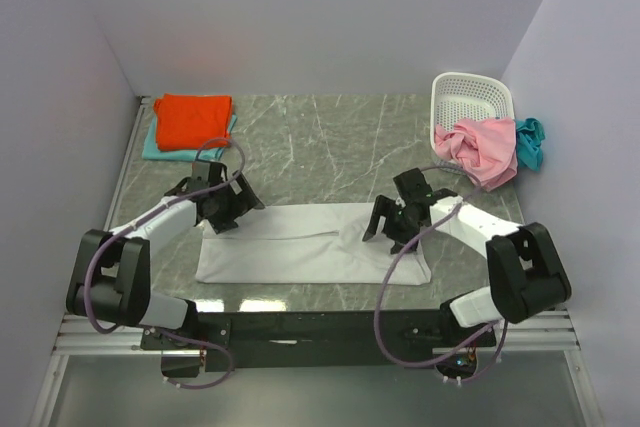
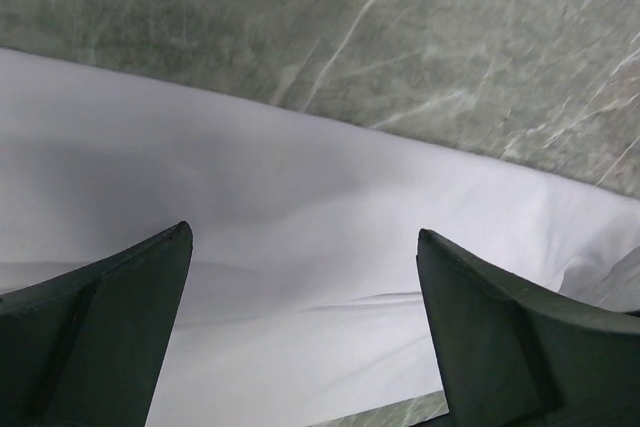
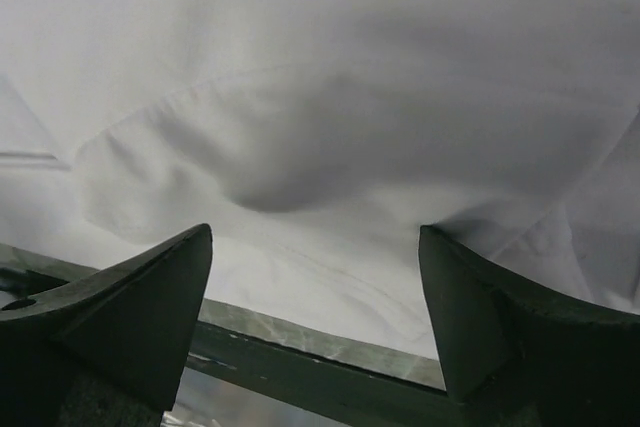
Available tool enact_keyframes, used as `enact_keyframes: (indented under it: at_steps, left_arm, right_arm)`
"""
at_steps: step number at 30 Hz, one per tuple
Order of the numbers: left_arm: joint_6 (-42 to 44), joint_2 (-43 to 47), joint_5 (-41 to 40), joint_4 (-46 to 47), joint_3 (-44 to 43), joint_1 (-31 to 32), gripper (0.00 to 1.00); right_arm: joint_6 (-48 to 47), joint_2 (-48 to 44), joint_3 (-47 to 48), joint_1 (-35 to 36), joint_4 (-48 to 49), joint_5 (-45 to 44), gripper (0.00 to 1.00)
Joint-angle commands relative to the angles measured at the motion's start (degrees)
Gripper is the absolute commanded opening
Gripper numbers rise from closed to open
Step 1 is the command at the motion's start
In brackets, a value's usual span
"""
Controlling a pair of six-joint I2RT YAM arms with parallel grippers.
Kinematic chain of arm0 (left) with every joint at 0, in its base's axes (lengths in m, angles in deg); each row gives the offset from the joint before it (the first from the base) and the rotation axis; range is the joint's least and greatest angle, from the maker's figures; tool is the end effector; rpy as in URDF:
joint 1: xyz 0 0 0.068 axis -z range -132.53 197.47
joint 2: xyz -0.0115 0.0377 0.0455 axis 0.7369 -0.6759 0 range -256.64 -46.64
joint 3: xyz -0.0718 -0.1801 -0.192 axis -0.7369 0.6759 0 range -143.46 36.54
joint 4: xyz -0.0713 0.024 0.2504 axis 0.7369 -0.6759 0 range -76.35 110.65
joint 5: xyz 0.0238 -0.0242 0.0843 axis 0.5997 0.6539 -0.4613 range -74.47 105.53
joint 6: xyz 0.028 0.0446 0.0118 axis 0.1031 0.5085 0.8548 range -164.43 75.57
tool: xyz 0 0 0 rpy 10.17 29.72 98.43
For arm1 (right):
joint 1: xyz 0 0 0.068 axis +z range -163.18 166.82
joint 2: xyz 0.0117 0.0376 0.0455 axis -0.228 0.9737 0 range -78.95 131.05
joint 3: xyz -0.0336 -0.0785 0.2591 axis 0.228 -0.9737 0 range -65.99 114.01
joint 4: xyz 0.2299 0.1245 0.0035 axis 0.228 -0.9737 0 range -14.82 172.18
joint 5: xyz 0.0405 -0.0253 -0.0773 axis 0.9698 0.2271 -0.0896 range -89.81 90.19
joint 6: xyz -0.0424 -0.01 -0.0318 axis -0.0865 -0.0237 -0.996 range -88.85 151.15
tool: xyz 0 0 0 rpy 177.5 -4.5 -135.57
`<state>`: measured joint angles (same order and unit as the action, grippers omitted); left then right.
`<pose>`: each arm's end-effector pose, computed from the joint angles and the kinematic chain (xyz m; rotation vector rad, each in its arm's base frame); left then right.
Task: Fold and stack the t-shirts
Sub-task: Fold the tshirt
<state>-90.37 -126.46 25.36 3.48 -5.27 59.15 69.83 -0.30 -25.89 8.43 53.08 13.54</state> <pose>0.2588 -0.0597 0.1802 -0.7059 2.5312 -0.5949 0.2184 0.0955 0.1661 0.3599 2.8432 0.5741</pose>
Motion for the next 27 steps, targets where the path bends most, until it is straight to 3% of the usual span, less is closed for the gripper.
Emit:
enact_keyframes:
  at_steps: [1, 9, 13, 20, 27]
  left_arm:
    - [0.0, -1.2, 2.6, 4.4, 1.9, 0.9, 1.0]
    - [-3.5, -4.9, 4.1, 7.0, 3.5, 4.7, 0.99]
    - [-5.5, -5.5, 3.2, 6.8, 2.5, 7.2, 0.99]
    - [-8.6, -3.4, -0.7, 3.2, 2.3, 10.2, 1.0]
    - [-13.7, 0.4, -1.4, 5.9, 5.3, 14.8, 0.99]
  right_arm:
    - [-1.6, 5.7, 2.1, -2.3, 4.9, 3.4, 0.9]
    - [-7.9, 19.0, 15.9, -7.4, 1.1, -1.9, 0.9]
    - [-10.2, 25.7, 23.4, -9.7, -0.2, 1.0, 0.89]
    - [-13.9, 38.1, 43.2, -10.2, -5.1, -1.7, 0.87]
    - [-17.9, 47.1, 55.8, -10.0, -8.8, 4.0, 0.87]
